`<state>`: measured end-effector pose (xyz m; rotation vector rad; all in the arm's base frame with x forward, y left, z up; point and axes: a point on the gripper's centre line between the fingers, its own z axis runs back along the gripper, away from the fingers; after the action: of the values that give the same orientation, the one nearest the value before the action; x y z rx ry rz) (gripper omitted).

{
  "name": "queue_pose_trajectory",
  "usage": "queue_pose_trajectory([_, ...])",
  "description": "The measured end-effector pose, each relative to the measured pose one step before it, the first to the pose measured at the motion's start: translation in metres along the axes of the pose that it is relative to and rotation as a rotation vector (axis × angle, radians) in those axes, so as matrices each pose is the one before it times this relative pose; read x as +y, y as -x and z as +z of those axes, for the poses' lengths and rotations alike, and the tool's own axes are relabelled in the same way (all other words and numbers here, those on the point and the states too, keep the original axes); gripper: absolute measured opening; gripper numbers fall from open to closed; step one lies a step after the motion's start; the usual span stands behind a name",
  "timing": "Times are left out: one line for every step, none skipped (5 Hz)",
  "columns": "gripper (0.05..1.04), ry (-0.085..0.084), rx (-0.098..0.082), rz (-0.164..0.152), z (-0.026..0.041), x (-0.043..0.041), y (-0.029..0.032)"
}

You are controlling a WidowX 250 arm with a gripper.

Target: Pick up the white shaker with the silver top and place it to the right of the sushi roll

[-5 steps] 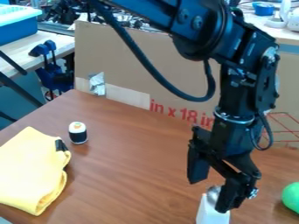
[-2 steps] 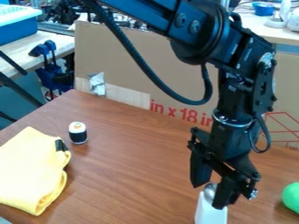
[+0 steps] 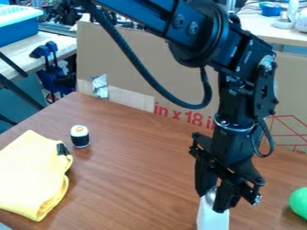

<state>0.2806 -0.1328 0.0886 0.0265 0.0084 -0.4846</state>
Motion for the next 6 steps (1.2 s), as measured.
queue_pose_trajectory([0.505,0.0206,-0.0188,0.0110,0.00111,-0.00063,0.00426])
queue_pose_trajectory([0.505,0.0099,-0.1065,0.0472,0.02930,0.01440,-0.00001])
queue_pose_trajectory([0.505,-0.0332,-0.0753,0.0426,0.03802,0.02588,-0.00585])
queue_pose_trajectory([0.505,-0.0838,0.0176,0.0200,0.02251,0.02896,-0.00261])
queue_pose_trajectory([0.505,-0.0527,0.0554,0.0383,-0.00153,0.02667,0.00007])
queue_pose_trajectory([0.505,-0.0042,0.0463,0.0614,-0.01302,0.02457,0.00163])
